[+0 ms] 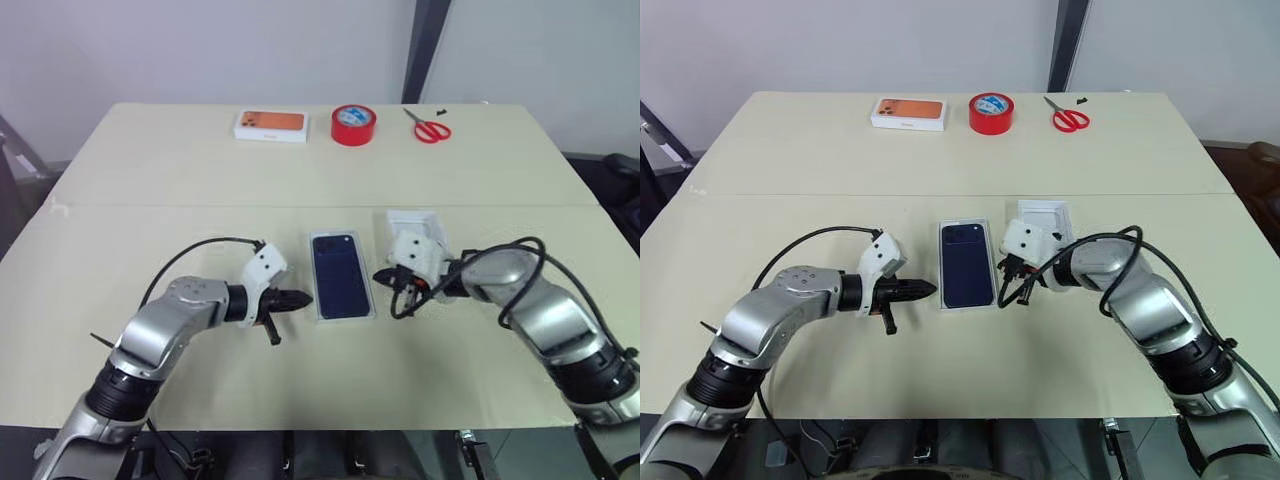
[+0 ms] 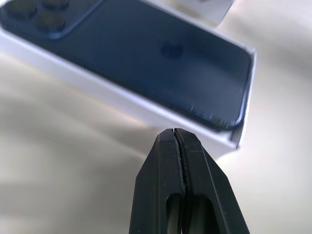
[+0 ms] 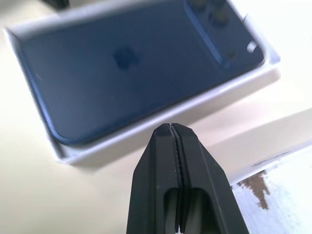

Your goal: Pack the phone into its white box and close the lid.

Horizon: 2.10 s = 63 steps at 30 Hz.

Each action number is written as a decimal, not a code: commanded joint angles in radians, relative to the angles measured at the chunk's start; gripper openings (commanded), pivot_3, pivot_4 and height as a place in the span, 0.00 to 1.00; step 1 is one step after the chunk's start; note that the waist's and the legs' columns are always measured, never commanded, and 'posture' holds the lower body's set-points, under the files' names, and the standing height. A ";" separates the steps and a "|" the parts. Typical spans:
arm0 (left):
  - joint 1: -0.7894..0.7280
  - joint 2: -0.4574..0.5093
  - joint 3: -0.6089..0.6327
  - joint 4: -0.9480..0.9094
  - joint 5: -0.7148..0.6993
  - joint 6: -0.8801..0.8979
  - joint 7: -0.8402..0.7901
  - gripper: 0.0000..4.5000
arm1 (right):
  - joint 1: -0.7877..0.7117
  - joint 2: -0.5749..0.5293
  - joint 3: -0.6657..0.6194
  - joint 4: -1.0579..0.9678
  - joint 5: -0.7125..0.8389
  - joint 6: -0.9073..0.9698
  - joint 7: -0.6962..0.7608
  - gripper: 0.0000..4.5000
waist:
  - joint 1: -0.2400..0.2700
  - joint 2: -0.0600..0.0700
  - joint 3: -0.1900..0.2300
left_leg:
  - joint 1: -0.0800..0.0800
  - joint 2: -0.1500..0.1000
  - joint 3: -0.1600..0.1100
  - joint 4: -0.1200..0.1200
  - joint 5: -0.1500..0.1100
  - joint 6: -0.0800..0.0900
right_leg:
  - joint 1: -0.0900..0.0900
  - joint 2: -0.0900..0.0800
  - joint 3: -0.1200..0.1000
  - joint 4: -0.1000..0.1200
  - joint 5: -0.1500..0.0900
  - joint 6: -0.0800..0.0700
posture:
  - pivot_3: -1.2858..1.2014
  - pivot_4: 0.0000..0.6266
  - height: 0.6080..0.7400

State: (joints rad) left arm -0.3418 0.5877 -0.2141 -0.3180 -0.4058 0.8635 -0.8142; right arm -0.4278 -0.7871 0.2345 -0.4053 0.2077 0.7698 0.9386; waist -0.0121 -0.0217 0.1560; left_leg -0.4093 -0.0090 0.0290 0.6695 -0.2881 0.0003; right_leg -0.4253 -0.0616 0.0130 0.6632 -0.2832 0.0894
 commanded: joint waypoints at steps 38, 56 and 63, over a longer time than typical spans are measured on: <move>0.029 0.015 0.046 -0.064 -0.042 0.013 0.020 0.01 | 0.062 0.018 0.098 -0.101 0.054 0.066 -0.018 0.00 | 0.000 0.000 0.000 | 0.000 0.000 0.000 0.001 0.000 0.000 | 0.000 0.000 0.000 0.000 0.000 0.000 | 0.52 0.24 0.88; 0.028 0.009 0.044 -0.065 -0.039 0.009 0.021 0.01 | 0.027 0.064 0.077 -0.054 0.041 0.057 -0.079 0.00 | 0.000 0.000 0.000 | 0.001 0.000 0.000 0.001 0.000 0.000 | 0.001 0.000 0.000 0.001 0.000 0.000 | 0.52 0.24 0.88; 0.032 0.007 0.056 -0.058 -0.041 0.007 0.023 0.01 | -0.067 0.192 0.078 0.063 -0.010 0.067 -0.206 0.00 | -0.004 0.000 0.000 | 0.001 0.000 0.000 0.001 0.000 0.000 | 0.001 0.000 0.000 0.001 0.000 0.000 | 0.52 0.24 0.88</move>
State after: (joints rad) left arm -0.3109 0.5951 -0.1810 -0.3484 -0.4289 0.8831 -0.7930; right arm -0.4611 -0.6139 0.3207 -0.3628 0.2188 0.8385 0.7732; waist -0.0166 -0.0219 0.1556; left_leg -0.4084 -0.0089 0.0290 0.6708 -0.2880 0.0000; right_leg -0.4246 -0.0613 0.0131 0.6648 -0.2832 0.0893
